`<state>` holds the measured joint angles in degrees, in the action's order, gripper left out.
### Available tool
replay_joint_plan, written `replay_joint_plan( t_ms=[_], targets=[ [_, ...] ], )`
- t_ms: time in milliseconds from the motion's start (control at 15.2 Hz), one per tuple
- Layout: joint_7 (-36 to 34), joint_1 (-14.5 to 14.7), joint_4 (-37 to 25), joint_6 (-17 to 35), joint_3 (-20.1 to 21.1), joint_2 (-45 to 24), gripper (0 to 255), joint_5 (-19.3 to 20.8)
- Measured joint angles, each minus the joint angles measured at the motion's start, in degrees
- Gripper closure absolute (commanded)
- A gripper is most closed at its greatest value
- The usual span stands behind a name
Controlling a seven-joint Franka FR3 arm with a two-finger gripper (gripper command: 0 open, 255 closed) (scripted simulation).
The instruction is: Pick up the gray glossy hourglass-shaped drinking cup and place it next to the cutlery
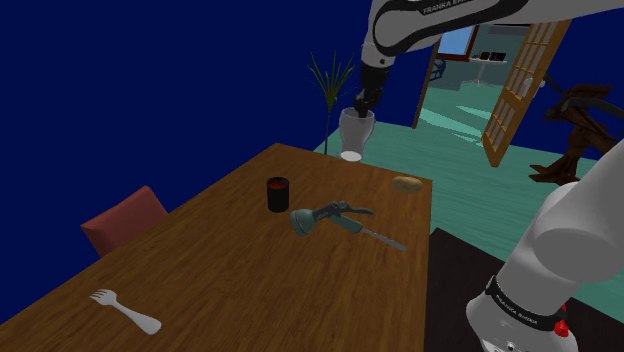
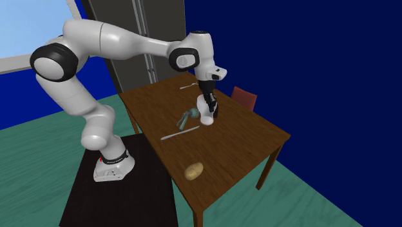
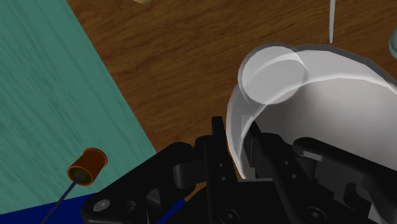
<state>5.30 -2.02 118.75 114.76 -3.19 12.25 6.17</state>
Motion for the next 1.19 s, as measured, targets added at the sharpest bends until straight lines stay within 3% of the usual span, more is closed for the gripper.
replay_joint_plan(
  t_ms=[660,1188],
  targets=[
    [0.54,0.12,-7.15,-7.44,0.18,0.29,255,-0.28],
    [-9.05,3.77,-6.54,-6.44,6.06,-1.07,255,-0.14]
  ],
)
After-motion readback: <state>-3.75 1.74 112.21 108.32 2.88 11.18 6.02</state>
